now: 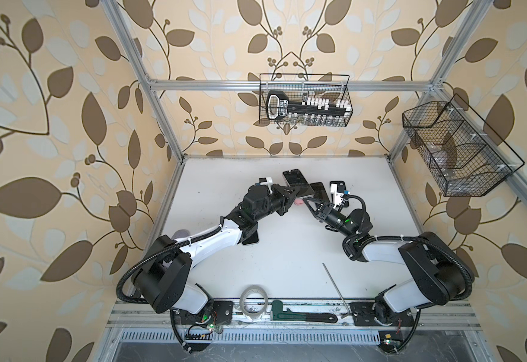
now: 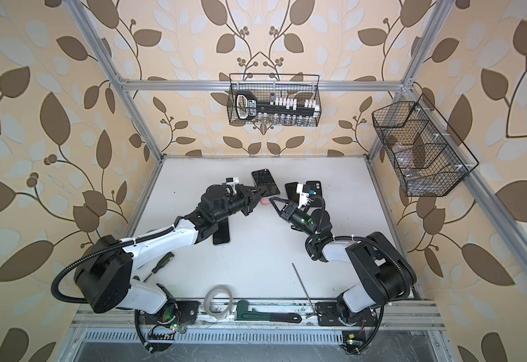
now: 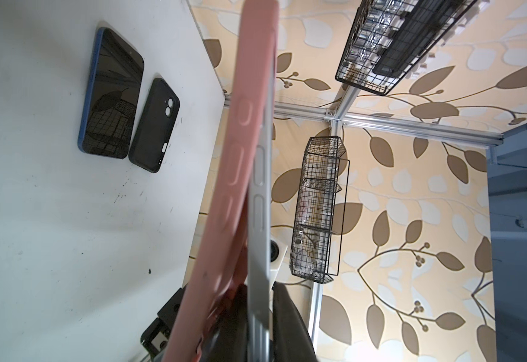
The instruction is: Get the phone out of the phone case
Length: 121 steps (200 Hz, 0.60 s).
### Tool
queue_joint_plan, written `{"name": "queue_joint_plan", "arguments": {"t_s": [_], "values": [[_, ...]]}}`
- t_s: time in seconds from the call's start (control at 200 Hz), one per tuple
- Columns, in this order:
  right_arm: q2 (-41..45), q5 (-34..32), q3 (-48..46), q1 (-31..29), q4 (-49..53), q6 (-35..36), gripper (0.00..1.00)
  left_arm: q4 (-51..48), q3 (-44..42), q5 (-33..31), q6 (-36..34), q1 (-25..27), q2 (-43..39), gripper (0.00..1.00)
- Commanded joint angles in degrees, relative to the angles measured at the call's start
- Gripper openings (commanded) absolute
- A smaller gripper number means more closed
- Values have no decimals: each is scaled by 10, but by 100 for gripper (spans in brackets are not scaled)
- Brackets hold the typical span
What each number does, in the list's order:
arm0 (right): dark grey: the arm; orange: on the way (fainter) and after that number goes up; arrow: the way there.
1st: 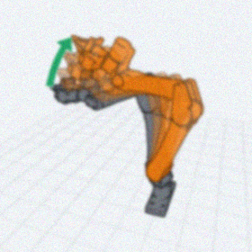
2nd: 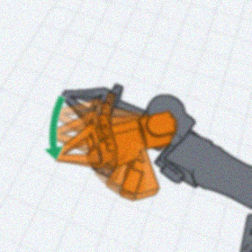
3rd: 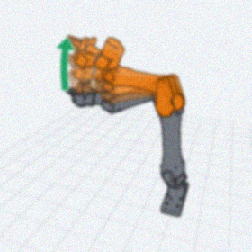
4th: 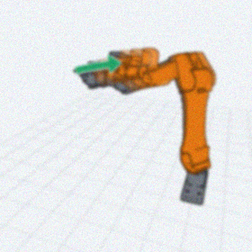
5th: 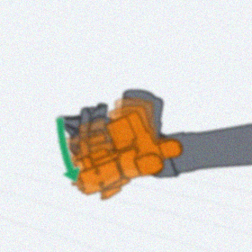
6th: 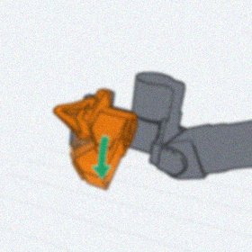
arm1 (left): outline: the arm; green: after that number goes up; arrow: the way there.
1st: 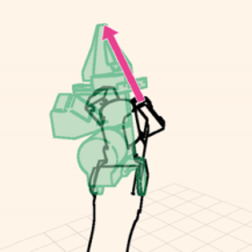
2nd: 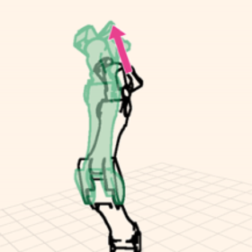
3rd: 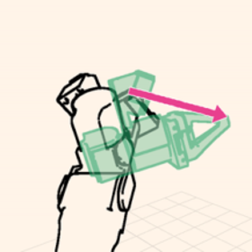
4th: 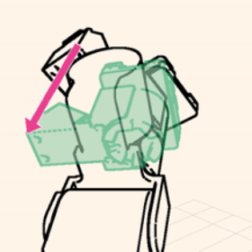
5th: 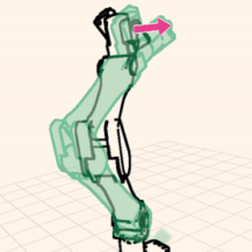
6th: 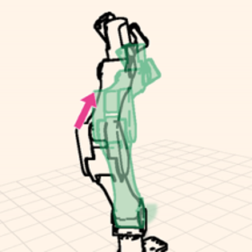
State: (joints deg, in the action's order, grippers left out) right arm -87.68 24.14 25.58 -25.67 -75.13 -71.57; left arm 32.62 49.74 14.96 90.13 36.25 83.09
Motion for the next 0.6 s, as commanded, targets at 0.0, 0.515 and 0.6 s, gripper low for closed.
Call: {"name": "queue_joint_plan", "arguments": {"t_s": [0.0,0.515,0.6], "values": [[-9,6,-3,-5,-31,-3,0,57,7,-3,-5,-12,-14,9],[-30,-2,-5,-1,-31,-9,0,80,13,15,17,-13,7,0],[-32,-6,-8,2,-27,-7,0,89,13,18,25,-12,9,0]]}}
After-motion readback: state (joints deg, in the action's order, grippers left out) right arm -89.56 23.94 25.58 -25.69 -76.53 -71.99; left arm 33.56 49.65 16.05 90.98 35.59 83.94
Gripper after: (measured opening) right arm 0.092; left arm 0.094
